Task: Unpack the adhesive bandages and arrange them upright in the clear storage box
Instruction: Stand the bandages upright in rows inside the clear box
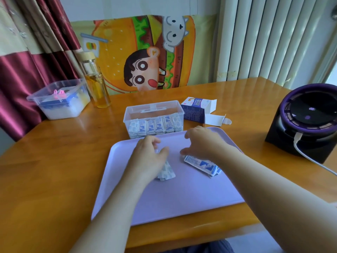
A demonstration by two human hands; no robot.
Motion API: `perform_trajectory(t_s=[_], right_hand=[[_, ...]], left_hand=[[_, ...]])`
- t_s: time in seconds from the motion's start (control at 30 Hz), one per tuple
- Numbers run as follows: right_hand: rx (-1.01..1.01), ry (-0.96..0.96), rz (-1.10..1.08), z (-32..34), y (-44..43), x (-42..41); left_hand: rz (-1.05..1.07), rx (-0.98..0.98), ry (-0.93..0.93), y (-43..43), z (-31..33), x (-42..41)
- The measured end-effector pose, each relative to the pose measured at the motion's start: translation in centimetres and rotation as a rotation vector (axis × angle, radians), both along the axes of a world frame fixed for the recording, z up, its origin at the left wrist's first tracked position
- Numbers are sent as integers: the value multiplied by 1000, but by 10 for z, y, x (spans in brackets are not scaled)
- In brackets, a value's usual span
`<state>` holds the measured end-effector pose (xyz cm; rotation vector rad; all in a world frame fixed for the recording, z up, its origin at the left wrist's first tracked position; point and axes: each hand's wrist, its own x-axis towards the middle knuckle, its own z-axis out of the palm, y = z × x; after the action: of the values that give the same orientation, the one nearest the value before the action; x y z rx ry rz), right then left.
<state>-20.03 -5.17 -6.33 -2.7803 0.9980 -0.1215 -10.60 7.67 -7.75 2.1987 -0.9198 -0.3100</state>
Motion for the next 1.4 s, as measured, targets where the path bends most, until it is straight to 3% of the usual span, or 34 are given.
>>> perform_trajectory(t_s=[0.1, 0.2, 0.4, 0.7, 0.87, 0.93, 1.0, 1.1, 1.2, 1.3, 1.4], right_hand=[[80, 16, 144, 1, 10, 20], [175, 111, 231, -6, 16, 40], [274, 223, 240, -10, 4, 64], [395, 370, 212, 0, 1, 71], [556, 175, 257, 4, -1, 63], [609, -25, 260, 5, -4, 59], [701, -250, 241, 3, -4, 54], [494, -334, 240, -5, -2, 51], [323, -288, 288, -16, 5, 48], [299, -186, 316, -30, 10, 49], [273, -134, 300, -36, 11, 50]], left_hand=[[21, 439, -178, 3, -16, 18], [2, 567, -214, 2, -27, 20], [-73, 583, -259, -7, -34, 23], [-63, 459, -275, -8, -45, 22], [-92, 329, -135, -9, -48, 28], [-126, 168, -69, -7, -41, 34], [-98, 37, -117, 0, -28, 41], [-93, -23, -386, 11, -19, 59], [-223, 180, -518, 12, -22, 74], [-327, 340, -476, 11, -25, 73], [-336, 272, -319, 11, -33, 67]])
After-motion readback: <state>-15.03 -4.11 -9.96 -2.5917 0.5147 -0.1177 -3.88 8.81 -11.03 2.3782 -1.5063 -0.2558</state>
